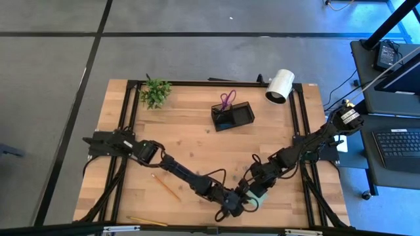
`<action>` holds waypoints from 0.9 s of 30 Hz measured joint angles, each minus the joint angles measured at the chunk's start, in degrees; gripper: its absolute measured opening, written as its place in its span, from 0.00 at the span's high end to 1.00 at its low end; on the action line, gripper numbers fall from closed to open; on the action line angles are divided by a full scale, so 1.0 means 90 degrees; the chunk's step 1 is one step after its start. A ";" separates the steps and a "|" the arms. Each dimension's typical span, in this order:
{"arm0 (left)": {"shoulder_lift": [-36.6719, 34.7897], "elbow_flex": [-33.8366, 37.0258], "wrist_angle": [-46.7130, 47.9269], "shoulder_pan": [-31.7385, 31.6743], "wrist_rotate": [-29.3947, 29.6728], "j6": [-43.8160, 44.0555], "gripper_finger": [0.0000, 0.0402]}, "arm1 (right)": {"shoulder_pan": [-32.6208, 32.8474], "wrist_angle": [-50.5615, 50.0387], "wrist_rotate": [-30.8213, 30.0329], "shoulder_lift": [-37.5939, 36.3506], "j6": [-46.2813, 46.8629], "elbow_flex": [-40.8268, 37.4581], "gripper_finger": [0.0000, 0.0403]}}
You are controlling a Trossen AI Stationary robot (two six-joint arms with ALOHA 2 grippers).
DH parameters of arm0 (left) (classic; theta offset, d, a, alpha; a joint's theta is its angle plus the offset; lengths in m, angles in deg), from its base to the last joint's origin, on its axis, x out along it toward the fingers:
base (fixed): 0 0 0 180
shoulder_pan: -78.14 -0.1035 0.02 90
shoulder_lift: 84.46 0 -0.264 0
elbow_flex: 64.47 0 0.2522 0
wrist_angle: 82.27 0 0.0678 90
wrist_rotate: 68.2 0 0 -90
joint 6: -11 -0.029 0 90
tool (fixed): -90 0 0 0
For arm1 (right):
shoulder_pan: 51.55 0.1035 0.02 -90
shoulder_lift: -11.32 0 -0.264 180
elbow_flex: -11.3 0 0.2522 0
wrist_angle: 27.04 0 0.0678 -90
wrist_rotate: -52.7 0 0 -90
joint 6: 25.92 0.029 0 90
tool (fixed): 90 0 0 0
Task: Pick and place office supplies into organizer
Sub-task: Put the light blue sticky note into the black desk organizer
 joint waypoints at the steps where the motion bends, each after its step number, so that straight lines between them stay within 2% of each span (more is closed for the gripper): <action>1: 0.0029 -0.0029 -0.0013 0.0007 0.0086 0.0024 0.79 | 0.0003 -0.0021 -0.0019 0.0000 0.0004 -0.0006 0.66; 11: 0.0069 -0.0036 0.0072 0.0036 -0.0034 0.0700 0.79 | 0.0078 -0.0015 -0.0090 0.0000 0.0174 -0.0005 0.66; 27: 0.0074 -0.0026 0.0067 0.0039 0.0232 0.0787 0.79 | 0.0078 0.0216 -0.0068 -0.0005 0.0046 -0.0002 0.66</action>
